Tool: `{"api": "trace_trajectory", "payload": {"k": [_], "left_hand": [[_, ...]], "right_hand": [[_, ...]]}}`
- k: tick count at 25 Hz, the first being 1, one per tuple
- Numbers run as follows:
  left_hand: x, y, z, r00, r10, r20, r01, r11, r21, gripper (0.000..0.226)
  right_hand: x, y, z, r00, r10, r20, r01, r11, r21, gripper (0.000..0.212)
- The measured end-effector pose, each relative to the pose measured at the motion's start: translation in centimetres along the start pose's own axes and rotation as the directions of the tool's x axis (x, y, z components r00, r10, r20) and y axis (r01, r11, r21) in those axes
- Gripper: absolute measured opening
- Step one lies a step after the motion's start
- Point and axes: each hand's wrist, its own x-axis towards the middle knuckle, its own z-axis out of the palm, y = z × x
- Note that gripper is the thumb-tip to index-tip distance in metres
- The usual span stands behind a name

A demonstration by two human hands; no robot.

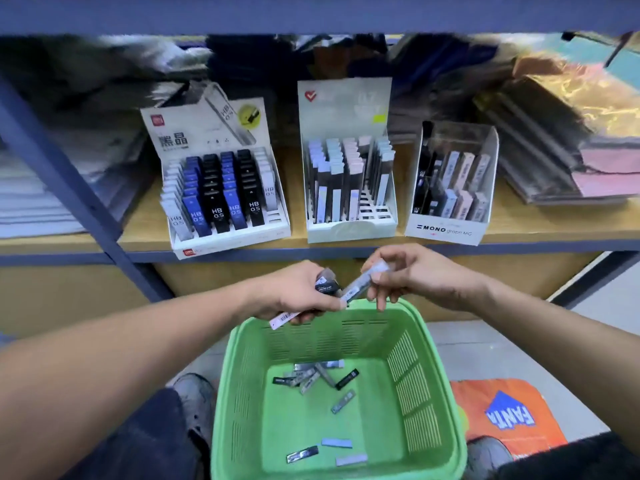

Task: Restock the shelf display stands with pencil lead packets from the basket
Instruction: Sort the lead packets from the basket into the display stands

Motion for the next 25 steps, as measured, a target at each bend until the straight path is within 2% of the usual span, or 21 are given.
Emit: {"api": "trace_trajectory", "payload": {"k": [3, 7, 10, 13, 15, 17, 22, 25], "left_hand": [[-2.0, 2.7, -2.8, 1.0, 0.007, 0.007, -0.007, 1.0, 0.014, 0.014], [-4.5, 4.4, -7.0, 0.999, -0.027, -0.02, 0.025, 0.996, -0.086, 0.013], [-6.3, 5.8, -10.3, 0.998, -0.026, -0.057, 0.018, 0.99, -0.142, 0.007], [-7.1, 7.6, -13.5, 0.975, -0.033, -0.219, 0.02, 0.998, -0.06, 0.015], [-7.1, 8.5, -15.8, 0.936, -0.041, -0.35, 0.02, 0.998, -0.063, 0.011], [-6.9, 8.9, -17.6, 0.907, -0.054, -0.418, 0.01, 0.994, -0.107, 0.01], [-6.0, 7.4, -19.4, 0.927, -0.118, -0.355, 0.012, 0.958, -0.287, 0.009], [-5.2, 7.3, -19.5, 0.937, -0.132, -0.324, 0.02, 0.944, -0.328, 0.008]], "right_hand": [[-0.2, -3.7, 0.2, 0.979, -0.172, -0.105, 0.158, 0.978, -0.134, 0.023], [0.5, -8.5, 1.1, 0.942, -0.317, -0.112, 0.304, 0.945, -0.12, 0.028], [2.3, -12.5, 1.9, 0.902, -0.422, -0.094, 0.375, 0.873, -0.312, 0.025], [4.7, -16.2, 2.5, 0.865, -0.491, -0.104, 0.351, 0.741, -0.572, 0.01], [6.9, -18.2, 3.2, 0.844, -0.52, -0.128, 0.312, 0.672, -0.671, 0.008], [9.1, -19.8, 3.9, 0.847, -0.517, -0.123, 0.268, 0.617, -0.74, 0.005], [12.6, -20.9, 4.9, 0.892, -0.451, -0.034, 0.19, 0.442, -0.877, 0.013], [13.7, -18.8, 5.1, 0.891, -0.45, -0.057, 0.146, 0.404, -0.903, 0.02]]}}
